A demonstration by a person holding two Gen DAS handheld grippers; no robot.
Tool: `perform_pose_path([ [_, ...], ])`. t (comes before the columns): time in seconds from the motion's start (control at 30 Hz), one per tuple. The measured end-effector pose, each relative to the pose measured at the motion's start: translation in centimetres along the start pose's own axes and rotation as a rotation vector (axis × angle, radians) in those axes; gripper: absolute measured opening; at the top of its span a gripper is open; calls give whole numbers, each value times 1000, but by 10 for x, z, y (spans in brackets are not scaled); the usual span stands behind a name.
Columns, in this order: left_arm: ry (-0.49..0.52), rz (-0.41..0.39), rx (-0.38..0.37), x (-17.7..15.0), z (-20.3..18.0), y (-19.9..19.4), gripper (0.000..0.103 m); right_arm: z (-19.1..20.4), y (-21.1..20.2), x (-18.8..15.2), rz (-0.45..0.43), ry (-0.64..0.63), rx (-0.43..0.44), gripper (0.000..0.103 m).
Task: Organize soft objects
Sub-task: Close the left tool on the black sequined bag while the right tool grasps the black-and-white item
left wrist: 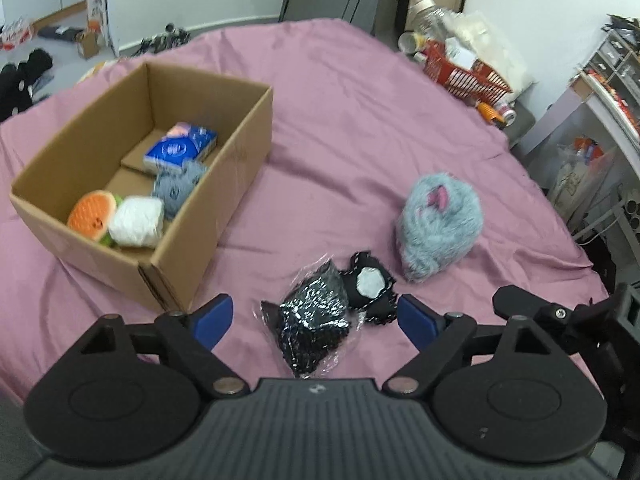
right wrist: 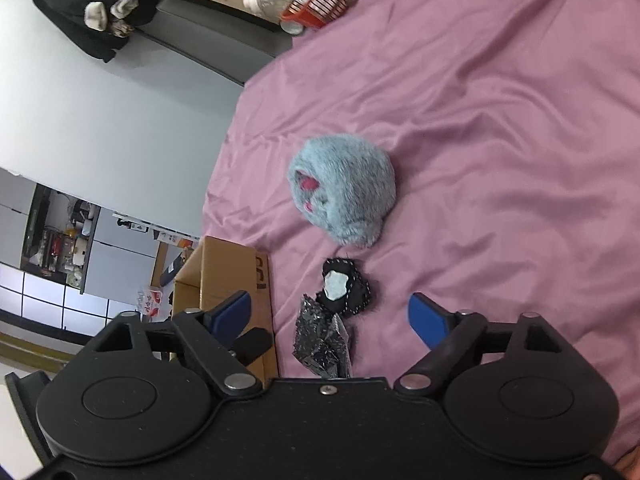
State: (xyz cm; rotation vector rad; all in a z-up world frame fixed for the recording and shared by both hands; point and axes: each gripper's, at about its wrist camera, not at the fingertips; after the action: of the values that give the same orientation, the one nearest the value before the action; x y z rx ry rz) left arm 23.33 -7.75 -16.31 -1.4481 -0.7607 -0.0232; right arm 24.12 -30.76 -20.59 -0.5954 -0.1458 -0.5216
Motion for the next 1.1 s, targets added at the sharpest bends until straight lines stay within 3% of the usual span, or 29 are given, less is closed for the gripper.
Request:
perform_pose_path([
  [0.23,-23,58,12,-6,-4,30,88,-8,10,2,-7,43,-17,79],
  [0.43,-91,134,33,-8,0,61,74,-14,24,3,26,57,-19,73],
  [0.6,-101,130,27,-8,1,72,74,-18,41,5,54,71,-27,67],
  [0.73,-130,137,26,-8,6,80,58,-22,54,5,75,85,-41,58],
  [0.87,-131,121,17,-7,8,80,45,-24,64,5,86,94,-43,56],
  [0.97,-129,118,6,-5,9,80,41,-24,71,5,95,90,-49,55],
  [1.1,-126,115,-3,-1,11,81,38,-29,85,3,122,101,-74,43],
])
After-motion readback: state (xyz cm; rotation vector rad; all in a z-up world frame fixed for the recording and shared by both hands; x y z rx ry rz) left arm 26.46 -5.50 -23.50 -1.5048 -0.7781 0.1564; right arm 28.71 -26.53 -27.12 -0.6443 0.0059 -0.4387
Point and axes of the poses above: each gripper's, at about its wrist camera, not at the fingertips, and y roughly the way its jaws point, z to its left, x to its top, and after that the axes turned 11 degrees about x, right-handed
